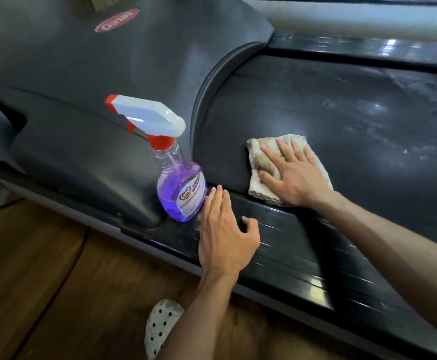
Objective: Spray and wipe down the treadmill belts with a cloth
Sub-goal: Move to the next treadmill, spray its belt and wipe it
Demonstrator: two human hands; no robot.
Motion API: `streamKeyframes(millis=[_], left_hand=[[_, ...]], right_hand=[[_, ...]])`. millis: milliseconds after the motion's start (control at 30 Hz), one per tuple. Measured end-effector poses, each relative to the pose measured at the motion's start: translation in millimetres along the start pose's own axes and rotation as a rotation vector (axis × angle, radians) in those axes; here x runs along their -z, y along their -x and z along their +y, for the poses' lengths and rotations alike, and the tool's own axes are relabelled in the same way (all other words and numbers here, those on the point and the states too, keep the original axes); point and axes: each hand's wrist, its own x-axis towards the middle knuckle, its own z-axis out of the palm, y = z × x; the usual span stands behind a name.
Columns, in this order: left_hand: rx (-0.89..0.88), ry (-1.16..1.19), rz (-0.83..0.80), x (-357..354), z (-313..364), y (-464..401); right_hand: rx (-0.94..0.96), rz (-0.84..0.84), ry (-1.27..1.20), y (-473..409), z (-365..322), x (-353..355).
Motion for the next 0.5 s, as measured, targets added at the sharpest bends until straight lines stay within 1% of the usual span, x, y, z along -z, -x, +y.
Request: streamKeyframes(millis=[100, 233, 400, 500], left_hand=[[-0.001, -0.003, 0.001, -1, 1, 0], [-0.01, -0.007, 0.037, -6, -2, -1], [-0.019, 0.011, 0.049, -8, -5, -2], [-0.011, 0.008, 0.019, -5, -5, -3]], right_hand=[[-0.052, -0.021, 0.035, -3, 1, 2], [-0.089, 0.015, 0.052, -28, -28, -2], [0.033, 0.016, 0.001, -74, -83, -8], [0.068, 0.021, -0.028, -78, -90, -9]])
